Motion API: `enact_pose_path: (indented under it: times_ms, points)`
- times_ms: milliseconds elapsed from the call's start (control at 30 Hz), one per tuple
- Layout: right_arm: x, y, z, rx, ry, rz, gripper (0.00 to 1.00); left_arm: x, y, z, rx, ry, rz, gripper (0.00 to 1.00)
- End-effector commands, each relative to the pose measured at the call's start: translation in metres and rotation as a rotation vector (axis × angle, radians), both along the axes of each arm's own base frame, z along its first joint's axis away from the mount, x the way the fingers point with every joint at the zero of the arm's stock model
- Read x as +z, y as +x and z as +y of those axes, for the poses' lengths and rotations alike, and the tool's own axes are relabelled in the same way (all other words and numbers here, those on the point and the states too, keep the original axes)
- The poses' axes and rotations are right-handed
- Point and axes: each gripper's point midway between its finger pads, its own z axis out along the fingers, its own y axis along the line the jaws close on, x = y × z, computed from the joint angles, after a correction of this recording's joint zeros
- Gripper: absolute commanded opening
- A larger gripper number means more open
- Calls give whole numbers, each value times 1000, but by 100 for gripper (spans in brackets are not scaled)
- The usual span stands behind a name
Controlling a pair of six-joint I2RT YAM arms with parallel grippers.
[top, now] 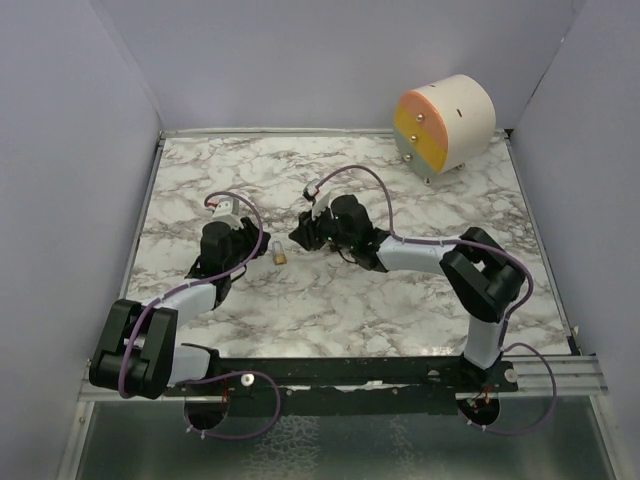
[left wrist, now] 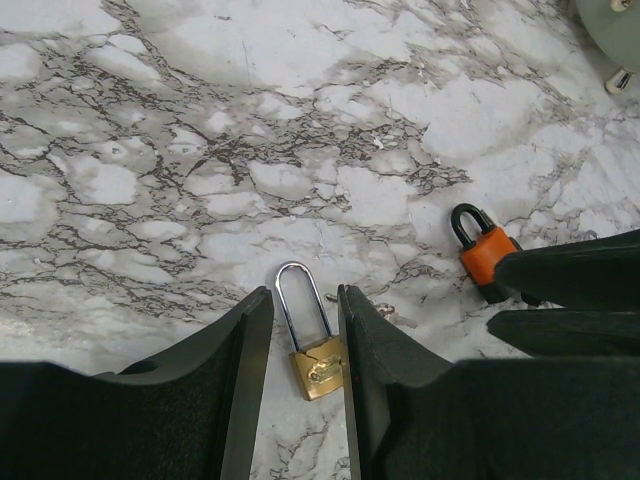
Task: Lock with the key
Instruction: Place the key at the center of the board, then reset both arms
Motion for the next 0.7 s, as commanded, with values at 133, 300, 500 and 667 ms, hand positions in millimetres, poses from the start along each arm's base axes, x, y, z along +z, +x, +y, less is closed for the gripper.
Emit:
enact_pose_path:
  times_ms: [133, 300, 500, 667]
  points:
    - [75, 19, -27, -151, 6, -194, 31, 16, 4, 2, 7, 7, -55, 36]
    - [105, 42, -64, -353, -32, -285, 44, 30, 5, 2, -1, 12, -100, 36]
    - [118, 62, -113, -550, -56, -304, 56, 47, 5, 0, -21, 14, -154, 42]
    - [118, 74, -156, -675, -40, -260, 70, 60, 4, -6, -64, 4, -188, 54]
